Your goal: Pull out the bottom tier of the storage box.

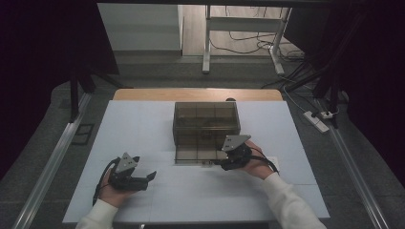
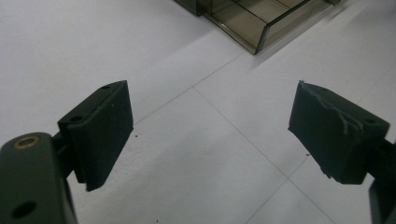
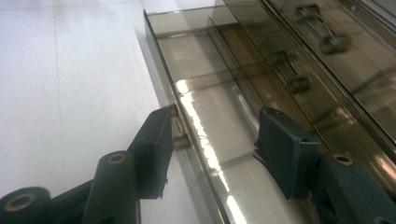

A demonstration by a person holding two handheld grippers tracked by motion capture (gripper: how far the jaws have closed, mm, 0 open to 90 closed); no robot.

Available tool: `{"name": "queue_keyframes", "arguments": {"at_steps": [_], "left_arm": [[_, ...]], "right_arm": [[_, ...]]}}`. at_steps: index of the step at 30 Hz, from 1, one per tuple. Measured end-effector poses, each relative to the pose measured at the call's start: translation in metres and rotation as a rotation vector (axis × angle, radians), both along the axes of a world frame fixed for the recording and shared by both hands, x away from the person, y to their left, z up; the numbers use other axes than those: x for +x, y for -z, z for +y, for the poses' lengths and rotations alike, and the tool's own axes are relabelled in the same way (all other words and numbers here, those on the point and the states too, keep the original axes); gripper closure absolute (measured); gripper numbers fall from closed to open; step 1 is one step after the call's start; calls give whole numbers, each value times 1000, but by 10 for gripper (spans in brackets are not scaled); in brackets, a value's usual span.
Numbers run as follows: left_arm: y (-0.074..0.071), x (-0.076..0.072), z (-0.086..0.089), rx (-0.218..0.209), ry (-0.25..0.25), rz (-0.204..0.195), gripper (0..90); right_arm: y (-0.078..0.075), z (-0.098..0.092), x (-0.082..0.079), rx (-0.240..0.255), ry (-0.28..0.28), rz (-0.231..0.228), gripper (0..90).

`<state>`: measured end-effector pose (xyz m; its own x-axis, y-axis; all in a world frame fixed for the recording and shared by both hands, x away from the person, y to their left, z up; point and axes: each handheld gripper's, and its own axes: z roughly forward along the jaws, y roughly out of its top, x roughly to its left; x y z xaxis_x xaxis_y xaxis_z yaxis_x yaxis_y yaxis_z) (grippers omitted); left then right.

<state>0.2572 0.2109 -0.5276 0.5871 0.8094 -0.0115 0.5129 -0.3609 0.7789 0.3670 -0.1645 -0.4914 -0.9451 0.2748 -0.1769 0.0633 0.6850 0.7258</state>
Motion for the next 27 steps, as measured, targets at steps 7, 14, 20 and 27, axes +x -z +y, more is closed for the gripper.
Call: {"name": "queue_keyframes", "arguments": {"at_steps": [7, 14, 20, 27], "left_arm": [[0, 0, -1, 2, 1, 0, 137], [0, 0, -2, -12, 7, 1, 137], [0, 1, -1, -22, 14, 4, 136], [-1, 1, -1, -27, 12, 4, 137]], "right_arm": [[-2, -13, -6, 25, 43, -7, 422], [-3, -26, -11, 51, 79, -9, 405], [-7, -36, -11, 77, 108, -13, 387], [-12, -47, -14, 87, 140, -24, 364]]}}
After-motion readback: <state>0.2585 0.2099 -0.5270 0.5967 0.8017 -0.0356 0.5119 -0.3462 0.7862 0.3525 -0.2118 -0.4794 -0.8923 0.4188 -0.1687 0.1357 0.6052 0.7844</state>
